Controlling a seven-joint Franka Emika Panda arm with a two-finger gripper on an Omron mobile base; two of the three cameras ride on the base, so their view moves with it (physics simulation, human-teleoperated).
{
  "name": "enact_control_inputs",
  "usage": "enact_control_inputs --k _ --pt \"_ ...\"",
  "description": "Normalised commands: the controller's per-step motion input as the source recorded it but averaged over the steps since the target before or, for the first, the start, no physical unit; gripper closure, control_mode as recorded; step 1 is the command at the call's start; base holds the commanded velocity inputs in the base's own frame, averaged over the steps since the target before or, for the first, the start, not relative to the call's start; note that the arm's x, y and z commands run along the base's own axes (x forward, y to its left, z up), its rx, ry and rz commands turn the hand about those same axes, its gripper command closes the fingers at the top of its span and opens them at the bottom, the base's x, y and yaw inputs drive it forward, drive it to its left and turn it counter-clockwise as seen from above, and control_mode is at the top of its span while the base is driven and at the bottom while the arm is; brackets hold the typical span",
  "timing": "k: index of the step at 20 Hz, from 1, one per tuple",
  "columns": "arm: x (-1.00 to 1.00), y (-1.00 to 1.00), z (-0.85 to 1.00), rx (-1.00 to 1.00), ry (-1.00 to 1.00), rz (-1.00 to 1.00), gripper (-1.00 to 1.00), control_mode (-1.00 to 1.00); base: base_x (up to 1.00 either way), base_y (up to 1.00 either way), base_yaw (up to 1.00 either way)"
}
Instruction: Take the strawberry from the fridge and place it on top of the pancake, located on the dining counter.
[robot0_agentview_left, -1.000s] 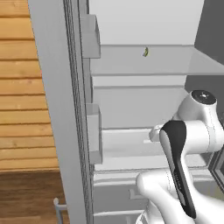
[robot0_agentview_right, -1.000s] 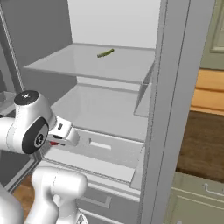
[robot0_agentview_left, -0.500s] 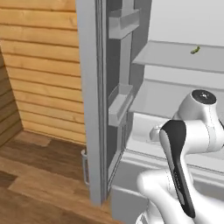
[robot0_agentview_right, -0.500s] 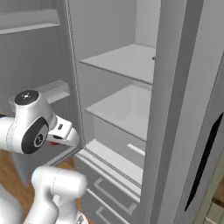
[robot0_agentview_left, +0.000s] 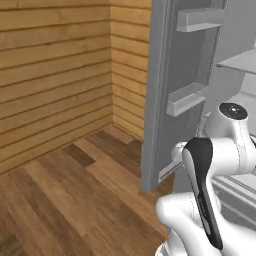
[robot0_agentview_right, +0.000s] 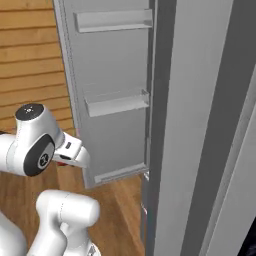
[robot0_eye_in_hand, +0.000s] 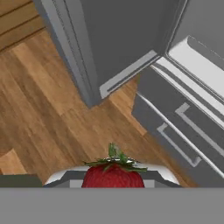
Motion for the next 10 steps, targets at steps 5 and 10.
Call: enact_control_inputs --k 5,10 --pt "0.0 0.0 0.0 0.0 0.0 0.0 1.0 1.0 -0.46 0.01 0.81" --pt "0.0 0.0 0.0 0.0 0.0 0.0 1.0 1.0 -0.06 0.31 0.8"
